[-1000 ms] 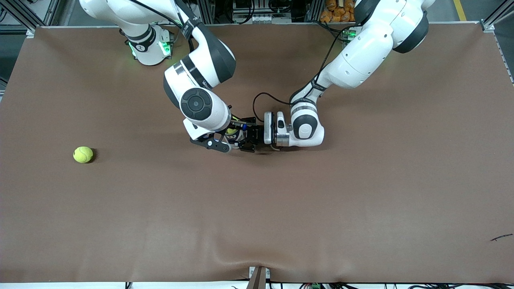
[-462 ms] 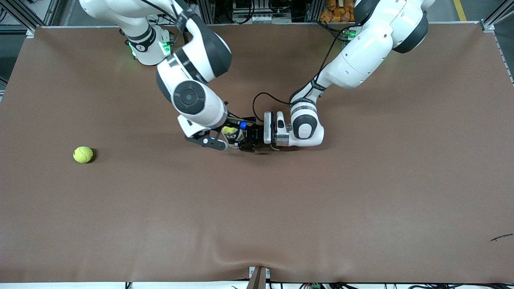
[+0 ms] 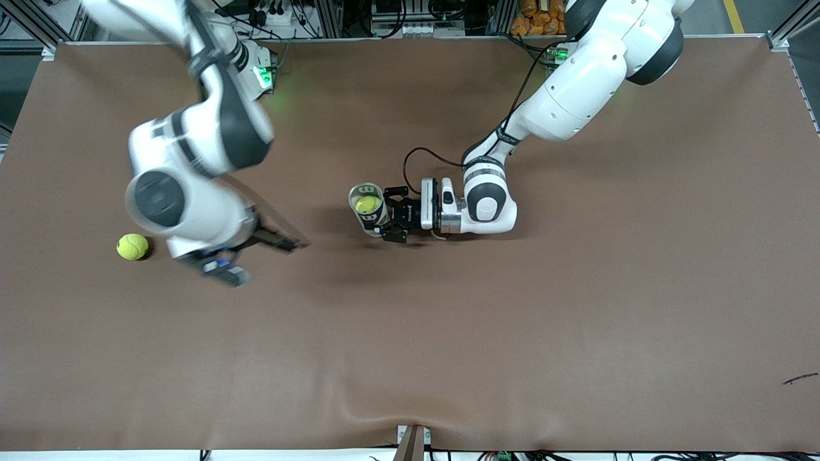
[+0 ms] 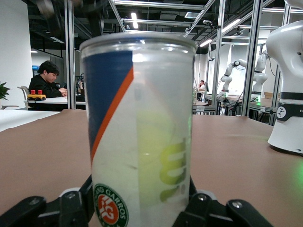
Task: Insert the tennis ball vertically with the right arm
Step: 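Move the right gripper to the second tennis ball and grasp it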
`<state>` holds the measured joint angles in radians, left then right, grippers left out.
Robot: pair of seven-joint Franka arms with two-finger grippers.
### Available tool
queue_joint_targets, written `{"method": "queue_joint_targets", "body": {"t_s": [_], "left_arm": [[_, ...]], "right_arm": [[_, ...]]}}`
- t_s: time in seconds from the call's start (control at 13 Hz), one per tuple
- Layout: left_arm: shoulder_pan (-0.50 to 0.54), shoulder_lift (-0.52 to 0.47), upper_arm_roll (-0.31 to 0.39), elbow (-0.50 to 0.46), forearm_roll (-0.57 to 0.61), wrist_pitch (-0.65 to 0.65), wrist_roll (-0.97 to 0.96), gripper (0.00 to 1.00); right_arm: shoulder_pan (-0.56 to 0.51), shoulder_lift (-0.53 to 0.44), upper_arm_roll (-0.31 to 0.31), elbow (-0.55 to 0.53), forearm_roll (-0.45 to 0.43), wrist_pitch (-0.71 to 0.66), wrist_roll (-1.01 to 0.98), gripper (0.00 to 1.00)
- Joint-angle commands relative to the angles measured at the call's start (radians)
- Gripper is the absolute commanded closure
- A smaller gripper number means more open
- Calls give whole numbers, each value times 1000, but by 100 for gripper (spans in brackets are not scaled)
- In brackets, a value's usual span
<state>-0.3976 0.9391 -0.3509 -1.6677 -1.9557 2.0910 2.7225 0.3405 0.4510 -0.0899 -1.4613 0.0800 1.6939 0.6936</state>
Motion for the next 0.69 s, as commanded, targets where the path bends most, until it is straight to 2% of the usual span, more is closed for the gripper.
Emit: {"method": "queue_joint_targets", "body": {"t_s": [0.0,0.23,0.38,0.62], "left_arm": [[2,9,-2,3,-25,-17,82,30],[0,9,-2,5,-29,-17,80,30],[-1,9,-2,5,-28,-17,82,29],[0,9,-2,3,-28,-17,82,25]], "right_arm": [[-145,63,19,6,-39,4,-132,0],[-280,101,19,6,-127,13,-316,0],[-378,138,21,-10,-141,65,-487,0],[-478,126,21,-155,-141,206,-653,0]]}}
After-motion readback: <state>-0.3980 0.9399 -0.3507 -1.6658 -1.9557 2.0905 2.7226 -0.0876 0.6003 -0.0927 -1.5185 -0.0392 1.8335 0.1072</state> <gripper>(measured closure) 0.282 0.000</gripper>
